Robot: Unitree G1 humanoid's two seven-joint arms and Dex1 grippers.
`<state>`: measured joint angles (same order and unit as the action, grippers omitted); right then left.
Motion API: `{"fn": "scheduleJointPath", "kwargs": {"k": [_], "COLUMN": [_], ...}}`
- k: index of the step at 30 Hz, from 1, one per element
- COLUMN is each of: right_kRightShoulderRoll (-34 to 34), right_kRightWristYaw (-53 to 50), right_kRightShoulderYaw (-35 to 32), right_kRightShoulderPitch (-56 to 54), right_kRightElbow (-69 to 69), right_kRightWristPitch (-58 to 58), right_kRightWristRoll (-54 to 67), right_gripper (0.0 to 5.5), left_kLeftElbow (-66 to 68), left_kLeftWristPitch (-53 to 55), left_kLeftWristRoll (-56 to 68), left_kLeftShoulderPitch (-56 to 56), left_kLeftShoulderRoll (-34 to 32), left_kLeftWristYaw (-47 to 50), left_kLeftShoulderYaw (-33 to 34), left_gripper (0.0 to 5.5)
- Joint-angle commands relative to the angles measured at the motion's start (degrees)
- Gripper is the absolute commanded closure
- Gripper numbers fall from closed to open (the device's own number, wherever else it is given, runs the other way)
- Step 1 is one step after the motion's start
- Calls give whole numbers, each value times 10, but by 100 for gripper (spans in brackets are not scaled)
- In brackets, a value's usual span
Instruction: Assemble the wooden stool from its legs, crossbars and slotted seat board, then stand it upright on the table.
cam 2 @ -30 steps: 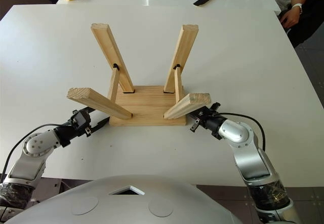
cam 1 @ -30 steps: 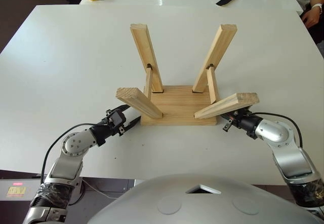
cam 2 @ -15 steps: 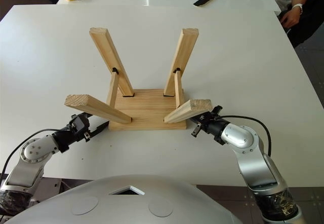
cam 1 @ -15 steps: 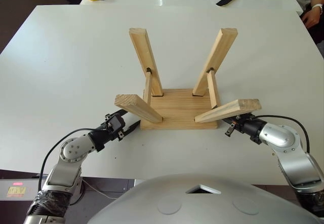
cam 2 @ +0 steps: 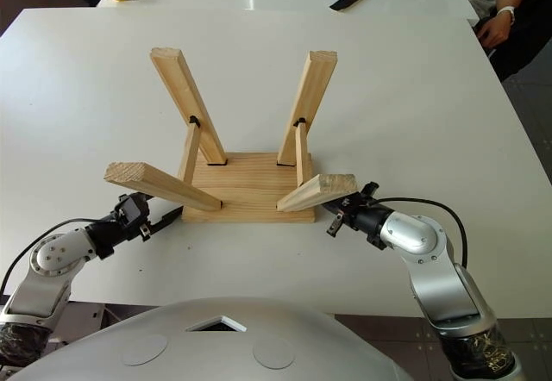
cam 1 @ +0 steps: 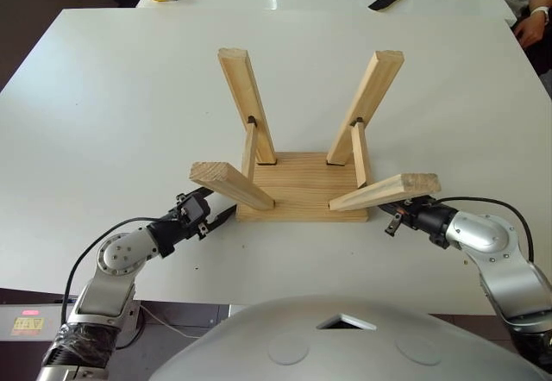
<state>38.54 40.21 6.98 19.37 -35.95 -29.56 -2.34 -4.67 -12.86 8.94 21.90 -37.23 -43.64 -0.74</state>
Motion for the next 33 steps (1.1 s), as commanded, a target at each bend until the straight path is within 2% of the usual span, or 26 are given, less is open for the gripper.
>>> {"fn": "scheduleJointPath", "kwargs": {"k": [1, 2, 7, 13, 18, 33], "right_kRightShoulderRoll": [27, 33, 19, 14, 10, 20], "right_kRightWristYaw": [21, 24, 66, 114, 103, 80], "right_kRightShoulderYaw": [-51, -68, -176, -210, -189, -75], "right_kRightShoulderPitch": [20, 25, 59, 105, 83, 58], "right_kRightElbow": [12, 24, 38, 6, -5, 18], "right_kRightWristPitch": [9, 12, -50, -90, -97, -57], "right_kRightWristRoll": [28, 33, 151, 264, 295, 253], "right_gripper": [404, 384, 384, 384, 384, 384], "left_kLeftElbow": [3, 5, -39, -111, -108, -64], "left_kLeftWristPitch": [7, 10, 50, 79, 88, 71], "left_kLeftWristRoll": [-2, 3, 68, 103, 88, 32], "left_kLeftShoulderPitch": [8, 11, 59, 121, 111, 78], "left_kLeftShoulderRoll": [-24, -29, -58, -58, -36, -5], "left_kLeftWristYaw": [-12, -17, -70, -109, -97, -68], "left_kLeftShoulderYaw": [22, 29, 66, 57, 35, -2], "left_gripper": [272, 272, 272, 272, 272, 272]}}
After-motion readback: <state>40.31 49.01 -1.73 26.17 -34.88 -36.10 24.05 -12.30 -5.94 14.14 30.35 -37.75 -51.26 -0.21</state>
